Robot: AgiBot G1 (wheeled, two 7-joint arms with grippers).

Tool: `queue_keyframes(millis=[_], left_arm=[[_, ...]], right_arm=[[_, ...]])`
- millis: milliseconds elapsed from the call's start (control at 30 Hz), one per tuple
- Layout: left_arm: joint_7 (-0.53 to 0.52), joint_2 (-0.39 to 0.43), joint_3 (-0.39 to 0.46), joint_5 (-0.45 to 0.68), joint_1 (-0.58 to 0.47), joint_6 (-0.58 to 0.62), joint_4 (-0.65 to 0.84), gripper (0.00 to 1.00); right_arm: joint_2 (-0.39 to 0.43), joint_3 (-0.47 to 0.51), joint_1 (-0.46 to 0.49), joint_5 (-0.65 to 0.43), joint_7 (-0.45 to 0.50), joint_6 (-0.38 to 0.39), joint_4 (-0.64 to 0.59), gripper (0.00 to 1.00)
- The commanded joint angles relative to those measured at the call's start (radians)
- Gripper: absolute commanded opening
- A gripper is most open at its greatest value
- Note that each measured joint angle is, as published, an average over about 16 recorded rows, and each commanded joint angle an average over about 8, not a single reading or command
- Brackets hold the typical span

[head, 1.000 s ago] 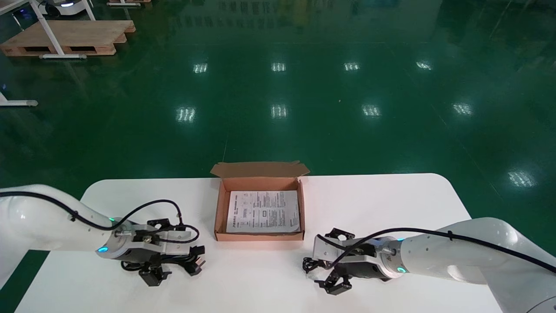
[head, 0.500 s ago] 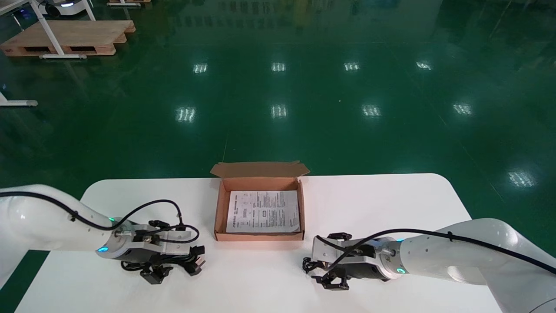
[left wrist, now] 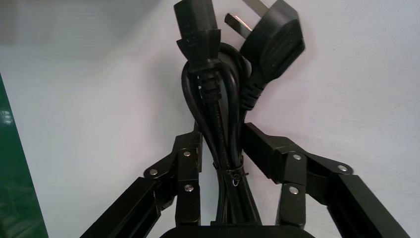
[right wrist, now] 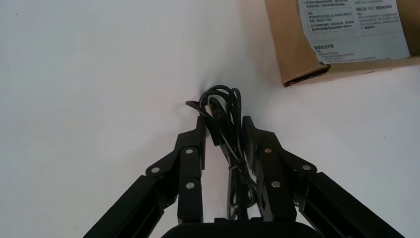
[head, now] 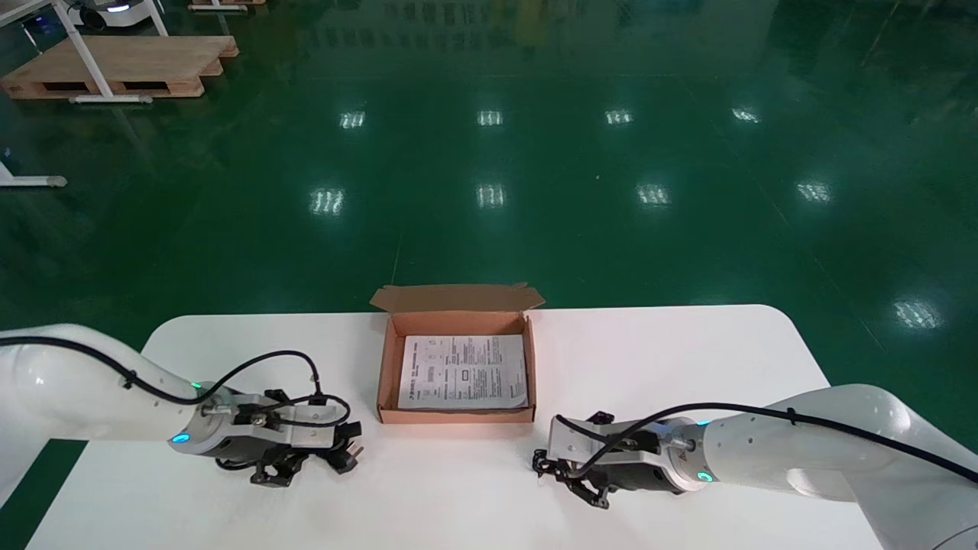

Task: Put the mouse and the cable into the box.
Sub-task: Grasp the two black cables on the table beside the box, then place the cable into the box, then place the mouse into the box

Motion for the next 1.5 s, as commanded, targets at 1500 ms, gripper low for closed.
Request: queue_keyframes(millis=[1500], left_arm=[[0.035, 0.174, 0.072, -0.252, -0.065, -0.229, -0.072, 0.00]], right_arm=[[0.164, 0.071, 0.323, -0.045, 0.091, 0.180, 0.259, 0.00]])
